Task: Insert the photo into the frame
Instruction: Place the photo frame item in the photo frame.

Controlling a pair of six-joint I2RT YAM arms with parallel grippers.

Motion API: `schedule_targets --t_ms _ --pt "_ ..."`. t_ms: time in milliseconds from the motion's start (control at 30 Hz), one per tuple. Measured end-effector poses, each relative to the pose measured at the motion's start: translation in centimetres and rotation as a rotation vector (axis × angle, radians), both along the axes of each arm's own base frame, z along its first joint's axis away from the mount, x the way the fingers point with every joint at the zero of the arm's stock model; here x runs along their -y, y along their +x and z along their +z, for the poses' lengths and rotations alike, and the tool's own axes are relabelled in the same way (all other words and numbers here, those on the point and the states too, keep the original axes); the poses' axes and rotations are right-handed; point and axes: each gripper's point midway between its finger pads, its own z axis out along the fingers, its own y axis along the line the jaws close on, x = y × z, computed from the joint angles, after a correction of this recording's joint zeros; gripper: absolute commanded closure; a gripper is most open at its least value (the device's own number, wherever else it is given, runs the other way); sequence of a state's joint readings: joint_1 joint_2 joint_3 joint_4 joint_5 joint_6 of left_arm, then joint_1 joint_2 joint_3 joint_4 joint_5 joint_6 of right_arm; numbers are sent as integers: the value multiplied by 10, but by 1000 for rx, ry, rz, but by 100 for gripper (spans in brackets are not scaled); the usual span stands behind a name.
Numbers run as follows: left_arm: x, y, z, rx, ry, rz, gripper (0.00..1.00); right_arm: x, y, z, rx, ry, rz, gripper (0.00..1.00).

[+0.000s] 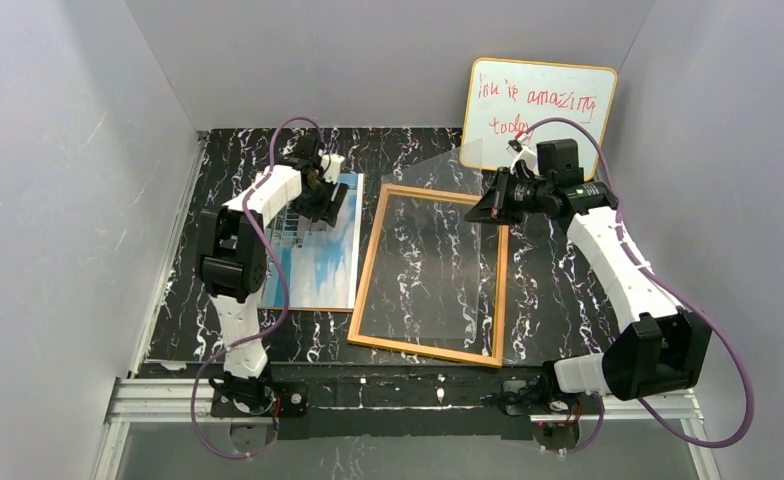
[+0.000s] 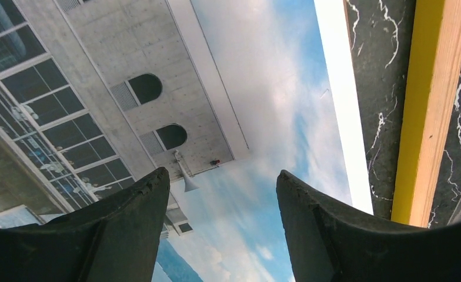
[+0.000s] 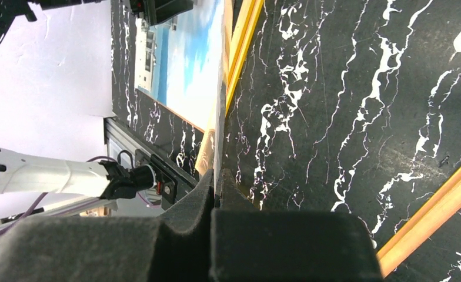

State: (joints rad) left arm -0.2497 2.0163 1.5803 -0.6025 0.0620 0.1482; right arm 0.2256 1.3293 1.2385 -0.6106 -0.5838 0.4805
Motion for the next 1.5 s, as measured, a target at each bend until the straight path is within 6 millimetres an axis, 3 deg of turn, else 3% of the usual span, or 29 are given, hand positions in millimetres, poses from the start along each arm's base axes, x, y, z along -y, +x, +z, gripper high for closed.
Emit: schedule_targets --t_ms 267,500,733,1033,1233,1500 --pt "7 -18 -9 -50 -37 -41 36 13 7 -9 -35 -15 -49 99" --pt "28 -31 -14 -71 -45 -114 36 24 11 -17 -39 -33 -66 99" --pt "51 -42 -16 -73 -39 -183 36 24 13 -47 -113 -51 -34 99" --pt "69 -41 -18 -44 -32 -232 36 28 11 -60 -160 -42 -36 99" --pt "71 -39 -30 -48 -12 -243 36 29 11 -62 -163 -30 -37 99" --pt "72 -35 -31 -28 -2 -248 37 24 10 -62 -154 23 -9 99"
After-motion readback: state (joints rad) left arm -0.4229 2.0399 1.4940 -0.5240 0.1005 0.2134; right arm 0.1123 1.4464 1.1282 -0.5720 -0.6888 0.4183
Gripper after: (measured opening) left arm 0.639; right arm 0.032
